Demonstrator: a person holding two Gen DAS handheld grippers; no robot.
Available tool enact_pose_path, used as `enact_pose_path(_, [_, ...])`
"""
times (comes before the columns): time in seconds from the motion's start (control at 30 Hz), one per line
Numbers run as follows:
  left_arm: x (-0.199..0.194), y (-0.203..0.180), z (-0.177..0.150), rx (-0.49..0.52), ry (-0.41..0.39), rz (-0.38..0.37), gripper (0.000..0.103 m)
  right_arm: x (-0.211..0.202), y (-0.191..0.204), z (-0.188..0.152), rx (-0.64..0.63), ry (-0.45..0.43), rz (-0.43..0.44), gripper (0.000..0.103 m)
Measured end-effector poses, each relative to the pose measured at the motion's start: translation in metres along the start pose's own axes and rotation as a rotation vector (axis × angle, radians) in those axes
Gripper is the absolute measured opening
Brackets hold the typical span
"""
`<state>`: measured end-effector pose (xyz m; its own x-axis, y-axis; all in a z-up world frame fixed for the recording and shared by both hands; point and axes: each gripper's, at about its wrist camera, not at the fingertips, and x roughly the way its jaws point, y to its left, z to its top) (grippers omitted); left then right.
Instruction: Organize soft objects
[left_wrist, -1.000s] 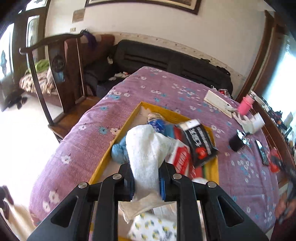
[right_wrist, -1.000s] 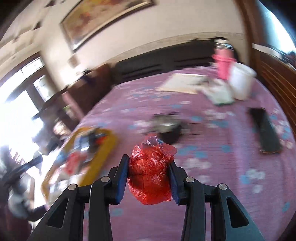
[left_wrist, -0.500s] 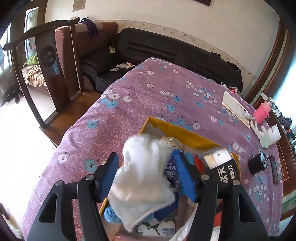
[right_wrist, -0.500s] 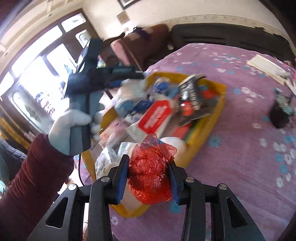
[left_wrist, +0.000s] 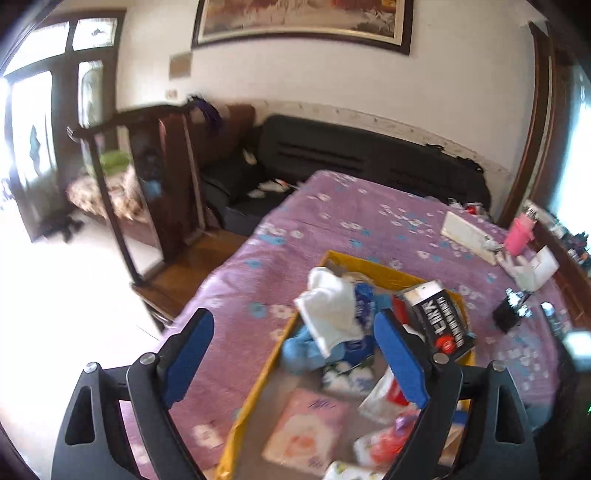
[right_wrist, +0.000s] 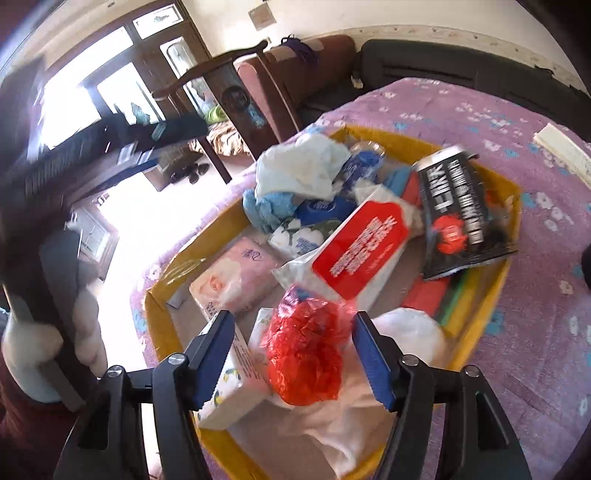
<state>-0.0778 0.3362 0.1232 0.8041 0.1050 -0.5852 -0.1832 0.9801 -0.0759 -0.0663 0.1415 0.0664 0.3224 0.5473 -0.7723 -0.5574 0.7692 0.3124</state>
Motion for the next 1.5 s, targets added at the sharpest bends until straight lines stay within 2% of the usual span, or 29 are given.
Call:
enact_pose_path(0.2, [-0.043,-0.021,-0.022,0.059,-0.141,0.147,0.09,-0.046,-0.02,-0.008,0.026,-0.079,-0.105,0.077])
enact_pose_path(0.23, [-0.052,-0.026,-0.026,0.062,-0.171,0.167,0.095,-0.052,-0.023,-0.011,0.03,-0.093,-0.12,0.078])
enact_pose_path(0.33, [-0.079,-0.039,-0.035,0.054,-0.256,0.208,0.102,-0.071,-0.03,-0.023,0.054,-0.139,-0.153,0.08])
enact_pose_path(0.47, [-0.114,-0.057,-0.04,0.031,-0.317,0.238,0.103,-0.085,-0.037,-0.039,0.09,-0.167,-0.157,0.08])
enact_pose_path(0.7, [-0.149,-0.083,-0.042,0.033,-0.324,0.267,0.103,-0.119,-0.035,-0.063,0.082,-0.237,-0.189,0.085])
enact_pose_path(0.87, [-0.157,-0.093,-0.043,0.022,-0.283,0.252,0.103,-0.142,-0.031,-0.076,0.065,-0.285,-0.212,0.089])
enact_pose_path(1.1, [-0.159,-0.105,-0.051,0.03,-0.238,0.24,0.103,-0.155,-0.035,-0.09,0.071,-0.3,-0.23,0.091])
enact_pose_path(1.5, [-0.161,-0.115,-0.057,0.042,-0.249,0.243,0.103,-0.156,-0.051,-0.101,0.118,-0.294,-0.236,0.091])
